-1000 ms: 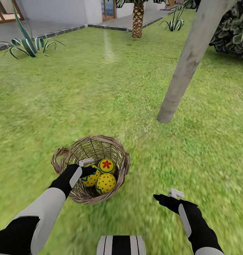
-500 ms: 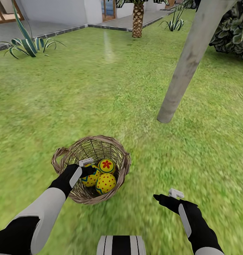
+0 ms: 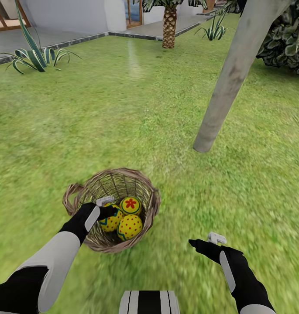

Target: Take the three Easter eggs out of the wicker basket on the lawn in the garden, then place them on the lawn next to a single tree (choose any tree) so that all three eggs are next to the same tree and none are left in the basket.

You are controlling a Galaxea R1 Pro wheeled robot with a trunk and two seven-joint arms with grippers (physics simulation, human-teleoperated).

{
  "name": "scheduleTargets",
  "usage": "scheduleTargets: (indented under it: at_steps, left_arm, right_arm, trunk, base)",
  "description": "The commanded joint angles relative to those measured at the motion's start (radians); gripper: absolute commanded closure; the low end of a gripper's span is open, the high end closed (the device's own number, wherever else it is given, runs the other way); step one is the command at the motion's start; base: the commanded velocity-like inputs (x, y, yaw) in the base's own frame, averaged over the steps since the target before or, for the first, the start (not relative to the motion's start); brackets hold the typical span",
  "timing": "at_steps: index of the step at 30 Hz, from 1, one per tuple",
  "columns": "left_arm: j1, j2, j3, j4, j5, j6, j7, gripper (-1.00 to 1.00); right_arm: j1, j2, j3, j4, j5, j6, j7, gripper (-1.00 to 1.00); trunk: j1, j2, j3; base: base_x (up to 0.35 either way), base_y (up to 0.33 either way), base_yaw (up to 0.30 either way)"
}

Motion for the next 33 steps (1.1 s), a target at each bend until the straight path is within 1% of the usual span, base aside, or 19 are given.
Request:
scheduleTargets:
  at_steps: [1, 3, 7, 10, 21, 23, 27, 29, 33]
  left_arm:
    - [0.000, -0.001, 0.003, -0.001, 0.006, 0.011, 0.007, 1.00]
    - [0.000, 0.000, 0.002, -0.001, 0.006, 0.017, 0.006, 1.00]
    - [0.000, 0.000, 0.002, -0.001, 0.006, 0.019, 0.006, 1.00]
    - [0.000, 0.000, 0.002, -0.001, 0.006, 0.019, 0.006, 1.00]
    - [0.000, 0.000, 0.002, -0.001, 0.006, 0.019, 0.006, 1.00]
    - [0.000, 0.000, 0.002, -0.001, 0.006, 0.019, 0.006, 1.00]
    - [0.000, 0.000, 0.002, -0.001, 0.006, 0.019, 0.006, 1.00]
    - [0.000, 0.000, 0.002, -0.001, 0.006, 0.019, 0.006, 1.00]
    - [0.000, 0.000, 0.002, -0.001, 0.006, 0.019, 0.006, 1.00]
  right_arm:
    - [0.000, 0.001, -0.004, -0.001, -0.006, 0.006, 0.002, -1.00]
    - [0.000, 0.001, -0.004, -0.001, -0.006, 0.006, 0.002, -1.00]
    - [0.000, 0.001, -0.004, -0.001, -0.006, 0.006, 0.002, -1.00]
    - [0.000, 0.001, -0.004, -0.001, -0.006, 0.006, 0.002, -1.00]
    - [0.000, 0.001, -0.004, -0.001, -0.006, 0.006, 0.002, -1.00]
    - [0.000, 0.001, -0.004, -0.001, -0.006, 0.006, 0.002, -1.00]
    - [0.000, 0.001, -0.004, -0.001, -0.006, 0.006, 0.002, -1.00]
    - [0.000, 0.001, -0.004, -0.001, -0.006, 0.006, 0.002, -1.00]
    - [0.000, 0.001, -0.004, -0.001, -0.006, 0.006, 0.002, -1.00]
  trunk:
    - [0.000, 0.000, -0.001]
    - [-0.001, 0.000, 0.007]
    - [-0.001, 0.000, 0.007]
    - [-0.002, 0.001, 0.019]
    - [-0.003, 0.001, 0.022]
    - [-0.004, 0.002, 0.030]
    - [-0.004, 0.002, 0.030]
    - [-0.005, 0.002, 0.038]
    - [-0.005, 0.002, 0.038]
  base:
    - [0.000, 0.000, 0.000]
    - [0.000, 0.000, 0.000]
    - [0.000, 0.000, 0.000]
    - [0.000, 0.000, 0.000]
    - [0.000, 0.000, 0.000]
    - [0.000, 0.000, 0.000]
    - [0.000, 0.000, 0.000]
    - [0.000, 0.000, 0.000]
    - [0.000, 0.000, 0.000]
